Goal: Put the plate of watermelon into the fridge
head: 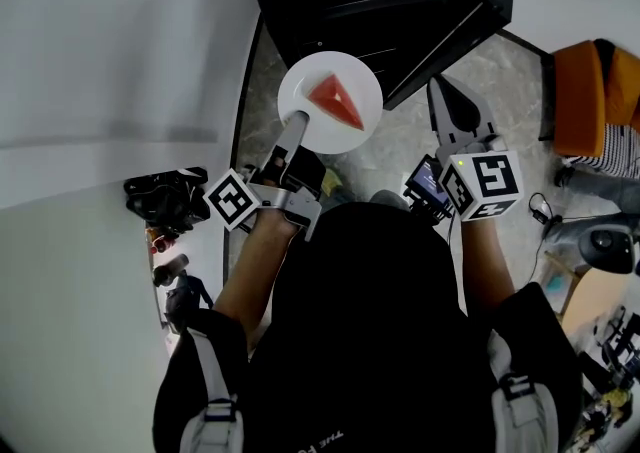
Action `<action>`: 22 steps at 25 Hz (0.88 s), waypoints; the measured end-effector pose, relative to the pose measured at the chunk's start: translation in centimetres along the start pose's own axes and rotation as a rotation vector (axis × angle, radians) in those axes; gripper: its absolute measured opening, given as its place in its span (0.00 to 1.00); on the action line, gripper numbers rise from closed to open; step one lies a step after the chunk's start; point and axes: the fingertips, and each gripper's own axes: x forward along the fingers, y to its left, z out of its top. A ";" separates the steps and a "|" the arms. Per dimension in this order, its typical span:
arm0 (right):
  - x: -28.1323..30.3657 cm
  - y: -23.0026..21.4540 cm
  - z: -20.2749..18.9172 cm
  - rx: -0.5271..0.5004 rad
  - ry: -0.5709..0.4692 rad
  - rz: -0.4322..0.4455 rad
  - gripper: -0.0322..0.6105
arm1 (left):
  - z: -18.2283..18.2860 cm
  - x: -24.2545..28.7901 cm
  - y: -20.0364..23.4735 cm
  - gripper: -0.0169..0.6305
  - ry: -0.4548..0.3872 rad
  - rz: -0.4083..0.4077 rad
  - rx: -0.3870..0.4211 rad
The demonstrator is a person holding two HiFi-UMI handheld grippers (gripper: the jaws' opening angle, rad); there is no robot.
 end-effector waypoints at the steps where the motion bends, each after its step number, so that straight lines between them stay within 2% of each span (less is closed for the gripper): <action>1: 0.0 0.0 0.0 0.000 0.000 -0.002 0.07 | 0.0 0.0 0.0 0.09 0.004 -0.001 -0.001; 14: -0.8 0.1 0.8 -0.015 -0.015 -0.039 0.07 | -0.4 0.3 0.0 0.09 0.040 -0.016 -0.009; 22: -0.6 0.1 0.4 -0.027 -0.015 -0.029 0.07 | -0.5 0.1 0.7 0.09 0.035 -0.016 -0.006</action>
